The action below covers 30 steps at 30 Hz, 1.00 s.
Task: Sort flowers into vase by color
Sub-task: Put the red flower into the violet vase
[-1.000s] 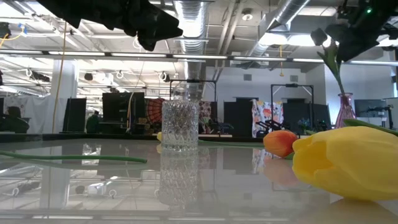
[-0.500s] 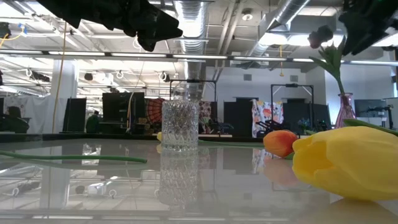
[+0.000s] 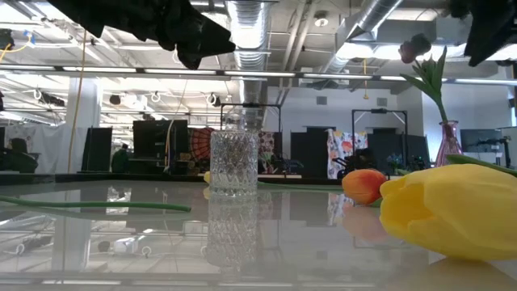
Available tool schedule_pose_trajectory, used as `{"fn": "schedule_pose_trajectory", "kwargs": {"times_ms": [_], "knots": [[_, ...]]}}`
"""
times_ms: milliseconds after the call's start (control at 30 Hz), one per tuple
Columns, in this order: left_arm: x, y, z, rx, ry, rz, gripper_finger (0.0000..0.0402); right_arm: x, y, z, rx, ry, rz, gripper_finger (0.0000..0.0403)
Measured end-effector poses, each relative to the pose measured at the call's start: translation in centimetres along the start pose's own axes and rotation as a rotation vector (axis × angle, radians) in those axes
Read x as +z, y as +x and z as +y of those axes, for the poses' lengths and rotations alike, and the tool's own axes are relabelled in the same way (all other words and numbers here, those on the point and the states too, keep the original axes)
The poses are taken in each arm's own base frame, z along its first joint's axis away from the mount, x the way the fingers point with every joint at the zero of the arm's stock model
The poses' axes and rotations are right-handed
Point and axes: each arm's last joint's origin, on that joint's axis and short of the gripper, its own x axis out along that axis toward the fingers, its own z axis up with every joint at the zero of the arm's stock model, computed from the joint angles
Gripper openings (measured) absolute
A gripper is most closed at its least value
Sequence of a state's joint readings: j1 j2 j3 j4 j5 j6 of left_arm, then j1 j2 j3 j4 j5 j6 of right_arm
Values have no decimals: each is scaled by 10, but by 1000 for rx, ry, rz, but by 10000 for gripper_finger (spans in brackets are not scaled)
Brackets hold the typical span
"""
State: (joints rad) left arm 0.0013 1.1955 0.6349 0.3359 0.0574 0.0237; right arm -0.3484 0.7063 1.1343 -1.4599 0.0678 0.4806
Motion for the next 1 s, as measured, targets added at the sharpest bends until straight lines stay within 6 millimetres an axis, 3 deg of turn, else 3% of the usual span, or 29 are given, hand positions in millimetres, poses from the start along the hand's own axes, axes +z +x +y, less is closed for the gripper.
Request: {"fn": "schedule_pose_trajectory", "kwargs": {"times_ms": [200, 467, 767, 1000], "knots": [[-7, 0, -4, -29, -51, 69, 146, 8, 10, 17, 145, 29, 108, 217], [-11, -17, -30, -121, -109, 196, 146, 1, 18, 55, 215, -43, 199, 217], [-29, -35, -71, -232, -139, 428, 146, -31, 32, 132, 298, -220, 204, 217], [-56, -34, -95, -257, -77, 636, 146, -69, 63, 195, 326, -356, 228, 217]]}}
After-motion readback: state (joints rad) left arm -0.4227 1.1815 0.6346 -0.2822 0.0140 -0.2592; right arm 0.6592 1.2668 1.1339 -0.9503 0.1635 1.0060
